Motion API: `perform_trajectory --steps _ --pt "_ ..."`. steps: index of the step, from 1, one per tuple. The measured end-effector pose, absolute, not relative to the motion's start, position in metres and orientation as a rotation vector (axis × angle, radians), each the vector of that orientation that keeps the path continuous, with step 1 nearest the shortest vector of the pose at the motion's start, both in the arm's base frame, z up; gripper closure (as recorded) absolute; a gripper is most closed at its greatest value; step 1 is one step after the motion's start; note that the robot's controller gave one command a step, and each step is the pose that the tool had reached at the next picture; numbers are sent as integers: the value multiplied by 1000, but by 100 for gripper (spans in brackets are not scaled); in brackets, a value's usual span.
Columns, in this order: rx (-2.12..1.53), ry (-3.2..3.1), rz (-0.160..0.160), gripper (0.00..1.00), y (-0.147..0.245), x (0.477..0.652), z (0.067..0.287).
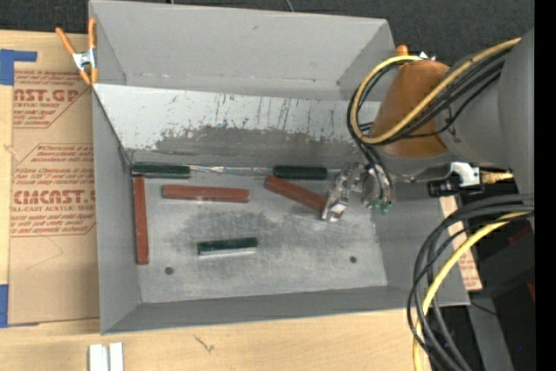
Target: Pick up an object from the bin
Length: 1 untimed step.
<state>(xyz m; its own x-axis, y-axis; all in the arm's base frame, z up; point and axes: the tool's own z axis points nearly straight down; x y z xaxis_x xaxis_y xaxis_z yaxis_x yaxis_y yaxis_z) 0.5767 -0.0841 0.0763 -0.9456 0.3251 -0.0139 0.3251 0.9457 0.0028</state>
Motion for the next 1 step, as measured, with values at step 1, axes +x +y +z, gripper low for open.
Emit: perform_trajectory --steps 1 --pt "534 3092 0 100 -87 573 217"
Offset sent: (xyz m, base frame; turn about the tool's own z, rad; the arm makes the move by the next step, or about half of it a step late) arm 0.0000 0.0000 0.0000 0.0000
